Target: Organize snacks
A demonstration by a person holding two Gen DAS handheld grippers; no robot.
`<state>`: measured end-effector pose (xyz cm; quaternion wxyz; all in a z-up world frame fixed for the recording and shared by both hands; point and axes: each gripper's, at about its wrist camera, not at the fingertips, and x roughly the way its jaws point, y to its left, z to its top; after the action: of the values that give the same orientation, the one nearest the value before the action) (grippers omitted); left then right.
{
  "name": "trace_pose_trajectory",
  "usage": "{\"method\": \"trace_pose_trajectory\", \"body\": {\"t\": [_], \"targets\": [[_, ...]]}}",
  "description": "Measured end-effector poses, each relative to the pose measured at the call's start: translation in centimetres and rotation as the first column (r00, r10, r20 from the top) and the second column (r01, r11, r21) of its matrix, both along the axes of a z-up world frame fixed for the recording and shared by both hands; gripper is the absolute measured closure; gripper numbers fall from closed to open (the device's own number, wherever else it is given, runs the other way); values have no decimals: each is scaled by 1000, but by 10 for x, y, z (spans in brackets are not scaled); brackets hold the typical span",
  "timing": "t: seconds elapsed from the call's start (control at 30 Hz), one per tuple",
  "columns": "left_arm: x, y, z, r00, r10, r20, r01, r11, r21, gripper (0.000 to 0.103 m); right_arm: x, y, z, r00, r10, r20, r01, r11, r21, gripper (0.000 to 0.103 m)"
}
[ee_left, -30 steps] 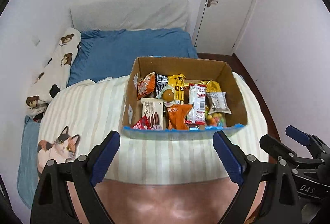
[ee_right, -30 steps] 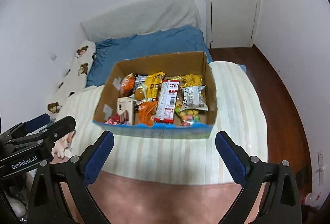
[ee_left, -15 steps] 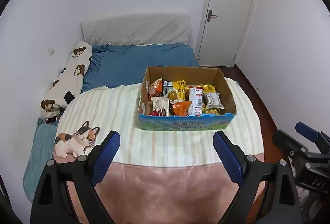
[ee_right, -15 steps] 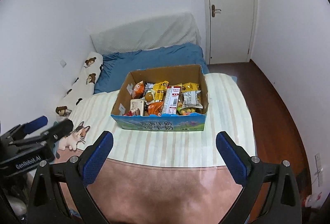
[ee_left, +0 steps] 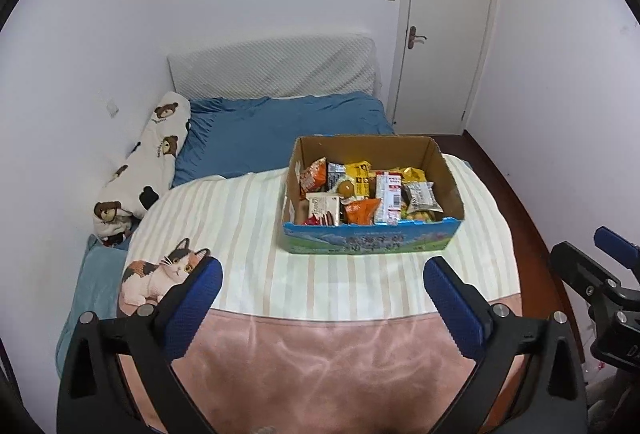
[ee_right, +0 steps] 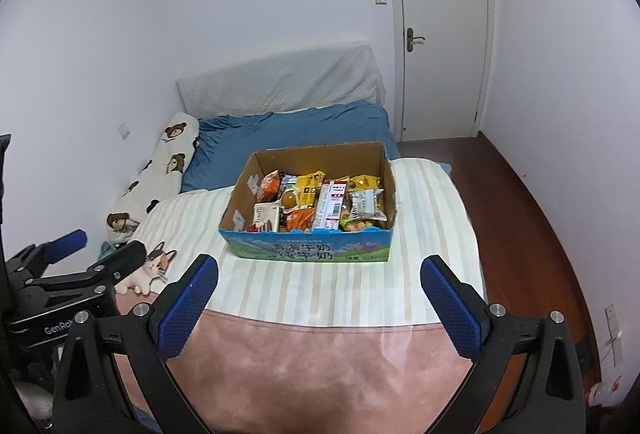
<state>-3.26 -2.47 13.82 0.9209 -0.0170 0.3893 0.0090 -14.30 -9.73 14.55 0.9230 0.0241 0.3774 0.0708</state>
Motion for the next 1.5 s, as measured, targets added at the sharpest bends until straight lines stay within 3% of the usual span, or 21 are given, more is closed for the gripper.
{"method": "trace_pose_trajectory", "body": {"t": [0.27,0.47,0.83,1.5], "targets": [[32,2,-16,999,27,-18,-27,1000,1,0,36,-3,-23,999,-46,-24,45,999,-24,0],[67,0,-39,996,28,-83,-29,1000,-2,0,72,-9,-43,995,-81,-57,79,996,-31,0],[106,-5,-63,990,32,-135,-30,999,16,0,121,-14,-67,988,-127,-85,122,990,-66,0],[163,-19,-96,963,0,-270,6,1000,21,0,181,-15,-111,966,-139,-219,121,988,-95,0]]}}
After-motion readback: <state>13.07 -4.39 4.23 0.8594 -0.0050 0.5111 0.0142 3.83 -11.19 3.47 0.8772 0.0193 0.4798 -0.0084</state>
